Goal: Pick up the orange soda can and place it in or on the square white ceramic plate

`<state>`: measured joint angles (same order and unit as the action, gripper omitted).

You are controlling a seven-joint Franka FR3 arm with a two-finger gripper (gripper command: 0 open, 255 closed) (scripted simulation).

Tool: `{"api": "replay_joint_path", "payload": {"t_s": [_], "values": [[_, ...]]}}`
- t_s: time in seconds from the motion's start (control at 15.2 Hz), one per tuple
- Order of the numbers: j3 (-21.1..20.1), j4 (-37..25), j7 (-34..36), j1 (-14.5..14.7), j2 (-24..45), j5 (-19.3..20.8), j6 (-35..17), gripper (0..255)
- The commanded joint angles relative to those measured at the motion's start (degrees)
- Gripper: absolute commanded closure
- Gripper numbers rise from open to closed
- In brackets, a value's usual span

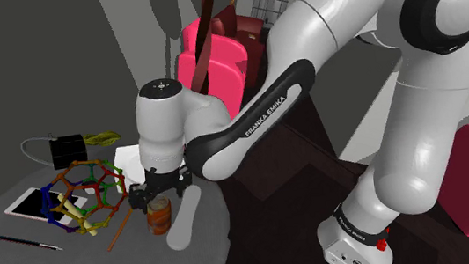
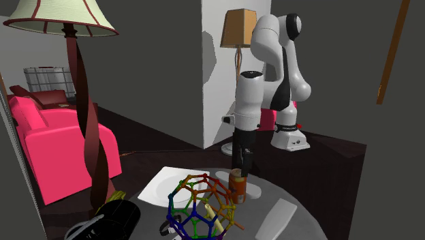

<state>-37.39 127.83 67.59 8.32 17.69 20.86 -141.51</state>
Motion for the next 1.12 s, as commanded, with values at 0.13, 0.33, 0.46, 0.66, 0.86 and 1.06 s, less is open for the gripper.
{"api": "replay_joint_path", "payload": {"t_s": [0.13,0.33,0.46,0.66,0.86,1.06], "values": [[2.1,-0.9,3.2,2.2,3.6,3.8,-1.8,0],[3.6,-1.1,4.7,3.3,5.7,5.9,-3.3,0],[3.9,-1.2,4.9,3.6,6.1,6.3,-3.6,0],[3.9,-1.2,4.9,3.6,6.1,6.3,-3.6,0],[3.9,-1.2,4.9,3.6,6.1,6.3,-3.6,0],[3.9,-1.2,4.9,3.6,6.1,6.3,-3.6,255]]}}
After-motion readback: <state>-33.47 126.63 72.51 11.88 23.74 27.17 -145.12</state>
